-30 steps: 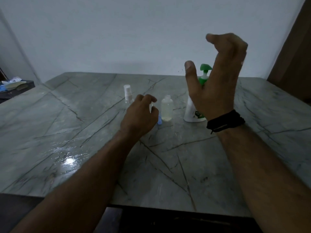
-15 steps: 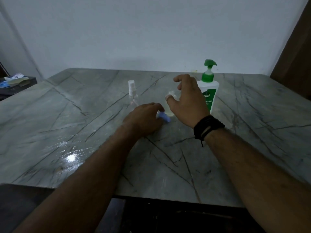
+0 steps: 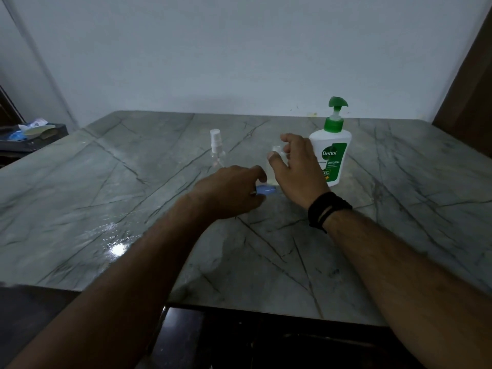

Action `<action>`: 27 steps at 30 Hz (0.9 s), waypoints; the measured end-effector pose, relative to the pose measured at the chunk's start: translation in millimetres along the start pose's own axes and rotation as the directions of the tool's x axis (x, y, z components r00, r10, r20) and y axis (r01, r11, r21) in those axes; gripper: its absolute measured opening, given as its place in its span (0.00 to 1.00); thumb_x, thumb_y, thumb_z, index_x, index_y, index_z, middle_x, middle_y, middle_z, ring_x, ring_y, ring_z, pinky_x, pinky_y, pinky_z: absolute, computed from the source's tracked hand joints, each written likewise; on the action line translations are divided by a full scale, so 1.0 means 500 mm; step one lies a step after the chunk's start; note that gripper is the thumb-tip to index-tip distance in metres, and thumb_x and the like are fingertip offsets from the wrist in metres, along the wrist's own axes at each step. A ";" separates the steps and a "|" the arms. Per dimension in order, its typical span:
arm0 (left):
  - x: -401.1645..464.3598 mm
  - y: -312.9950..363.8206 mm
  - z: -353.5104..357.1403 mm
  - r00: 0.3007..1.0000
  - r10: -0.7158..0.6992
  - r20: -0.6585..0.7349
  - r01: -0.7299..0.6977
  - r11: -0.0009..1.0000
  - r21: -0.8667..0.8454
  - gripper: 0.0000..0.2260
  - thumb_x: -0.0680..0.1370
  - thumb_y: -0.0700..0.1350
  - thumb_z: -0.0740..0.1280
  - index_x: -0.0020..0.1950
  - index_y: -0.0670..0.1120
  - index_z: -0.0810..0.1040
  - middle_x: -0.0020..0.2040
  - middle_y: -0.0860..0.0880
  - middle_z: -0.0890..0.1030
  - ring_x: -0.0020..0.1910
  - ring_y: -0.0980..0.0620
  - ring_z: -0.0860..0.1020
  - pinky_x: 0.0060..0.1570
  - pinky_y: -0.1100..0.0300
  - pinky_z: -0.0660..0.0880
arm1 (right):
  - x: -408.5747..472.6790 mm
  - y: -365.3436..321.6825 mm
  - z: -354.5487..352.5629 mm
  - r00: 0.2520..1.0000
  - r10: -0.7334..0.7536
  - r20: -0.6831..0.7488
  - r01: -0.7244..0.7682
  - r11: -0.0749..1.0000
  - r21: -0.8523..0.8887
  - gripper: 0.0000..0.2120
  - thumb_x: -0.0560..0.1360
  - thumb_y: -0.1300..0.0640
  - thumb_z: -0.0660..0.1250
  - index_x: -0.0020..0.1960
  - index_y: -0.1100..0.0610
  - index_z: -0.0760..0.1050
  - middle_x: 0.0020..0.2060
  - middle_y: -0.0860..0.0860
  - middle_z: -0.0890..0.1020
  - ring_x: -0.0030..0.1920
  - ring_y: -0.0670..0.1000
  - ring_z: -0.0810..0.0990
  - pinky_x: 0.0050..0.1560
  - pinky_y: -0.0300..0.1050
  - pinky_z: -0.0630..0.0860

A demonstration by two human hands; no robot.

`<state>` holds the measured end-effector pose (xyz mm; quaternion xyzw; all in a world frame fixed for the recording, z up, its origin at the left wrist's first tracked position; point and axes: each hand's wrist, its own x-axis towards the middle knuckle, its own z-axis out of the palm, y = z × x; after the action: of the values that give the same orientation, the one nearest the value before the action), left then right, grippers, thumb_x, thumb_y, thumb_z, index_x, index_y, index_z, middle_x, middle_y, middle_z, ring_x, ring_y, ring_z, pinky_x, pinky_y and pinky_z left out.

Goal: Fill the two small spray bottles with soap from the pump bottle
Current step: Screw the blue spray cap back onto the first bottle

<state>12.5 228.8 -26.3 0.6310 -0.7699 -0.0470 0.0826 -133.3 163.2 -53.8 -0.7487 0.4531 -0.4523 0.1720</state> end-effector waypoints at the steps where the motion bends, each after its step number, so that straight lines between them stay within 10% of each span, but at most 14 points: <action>1: -0.006 -0.003 -0.009 1.000 -0.001 0.007 0.001 1.000 -0.003 0.17 0.79 0.53 0.65 0.66 0.49 0.72 0.55 0.50 0.81 0.51 0.53 0.78 0.54 0.57 0.75 | 0.000 -0.001 0.000 1.000 0.009 0.006 -0.009 1.000 0.012 0.23 0.81 0.50 0.62 0.72 0.57 0.64 0.64 0.55 0.72 0.62 0.52 0.74 0.60 0.42 0.71; 10: -0.016 -0.010 -0.121 0.963 -0.039 -0.265 -0.064 0.927 -0.370 0.15 0.77 0.54 0.67 0.61 0.50 0.76 0.47 0.54 0.81 0.43 0.56 0.79 0.40 0.60 0.76 | -0.005 0.025 0.008 0.998 0.055 0.036 -0.057 0.995 0.079 0.25 0.81 0.52 0.63 0.74 0.57 0.62 0.68 0.57 0.69 0.65 0.53 0.72 0.65 0.45 0.70; 18: 0.068 0.011 -0.055 0.748 -0.415 -0.518 -0.351 0.415 -0.839 0.17 0.79 0.47 0.68 0.65 0.40 0.74 0.51 0.46 0.84 0.50 0.51 0.83 0.47 0.54 0.81 | 0.001 0.040 0.028 0.986 0.119 0.117 -0.118 0.993 -0.008 0.33 0.79 0.51 0.67 0.79 0.54 0.56 0.76 0.54 0.66 0.72 0.54 0.69 0.74 0.51 0.66; 27: 0.089 0.019 -0.001 0.725 -0.405 -0.557 -0.374 0.446 -0.813 0.16 0.80 0.46 0.67 0.66 0.42 0.74 0.53 0.47 0.83 0.51 0.52 0.83 0.50 0.52 0.81 | 0.008 0.044 0.033 0.987 0.100 0.122 -0.104 0.994 0.025 0.35 0.79 0.50 0.68 0.79 0.52 0.54 0.76 0.53 0.67 0.72 0.53 0.70 0.73 0.52 0.67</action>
<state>-4.9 187.0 -21.1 0.4647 -0.5277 -0.2080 0.6799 -130.3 145.8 -75.4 -0.7477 0.4726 -0.4038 0.2337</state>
